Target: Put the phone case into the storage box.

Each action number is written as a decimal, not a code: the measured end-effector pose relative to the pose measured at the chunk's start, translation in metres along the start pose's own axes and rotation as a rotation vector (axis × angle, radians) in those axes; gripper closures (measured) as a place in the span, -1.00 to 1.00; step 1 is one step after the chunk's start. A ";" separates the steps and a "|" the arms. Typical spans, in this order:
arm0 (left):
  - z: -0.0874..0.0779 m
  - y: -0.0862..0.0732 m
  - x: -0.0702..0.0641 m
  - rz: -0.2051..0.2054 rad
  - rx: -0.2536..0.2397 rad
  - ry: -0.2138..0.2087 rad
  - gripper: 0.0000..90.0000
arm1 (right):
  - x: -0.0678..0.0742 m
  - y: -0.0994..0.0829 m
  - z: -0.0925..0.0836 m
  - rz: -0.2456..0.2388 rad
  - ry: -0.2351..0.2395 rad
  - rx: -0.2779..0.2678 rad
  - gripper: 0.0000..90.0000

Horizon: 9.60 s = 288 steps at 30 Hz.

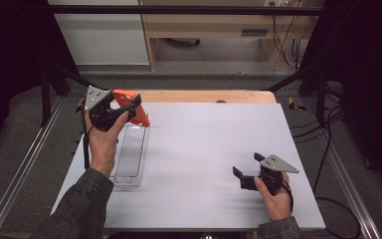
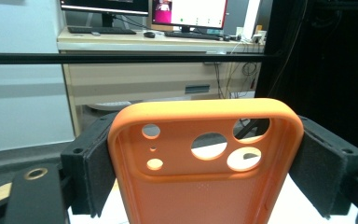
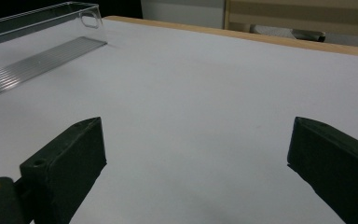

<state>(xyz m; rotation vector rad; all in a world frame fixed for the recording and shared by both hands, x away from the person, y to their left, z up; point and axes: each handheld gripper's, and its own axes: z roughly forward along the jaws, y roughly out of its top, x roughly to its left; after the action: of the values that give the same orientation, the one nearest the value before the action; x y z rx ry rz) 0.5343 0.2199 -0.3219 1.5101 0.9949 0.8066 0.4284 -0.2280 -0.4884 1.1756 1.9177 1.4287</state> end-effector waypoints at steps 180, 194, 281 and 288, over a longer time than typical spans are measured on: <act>0.092 -0.073 0.048 -0.028 0.208 0.244 -0.64 | 0.002 -0.002 0.001 -0.046 0.015 -0.006 -0.92; 0.096 -0.073 0.050 -0.033 0.225 0.254 -0.64 | 0.002 -0.002 0.001 -0.046 0.015 -0.005 -0.92; 0.098 -0.065 0.045 0.080 0.167 0.253 -0.90 | 0.002 -0.003 0.002 -0.050 0.020 0.002 -0.93; 0.094 -0.062 0.039 0.155 0.190 0.233 -0.91 | 0.002 -0.003 0.002 -0.049 0.021 0.000 -0.93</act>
<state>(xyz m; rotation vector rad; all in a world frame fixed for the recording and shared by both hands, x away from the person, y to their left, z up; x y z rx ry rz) 0.6247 0.2190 -0.3996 1.6994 1.1624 1.0404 0.4276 -0.2255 -0.4913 1.1096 1.9471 1.4210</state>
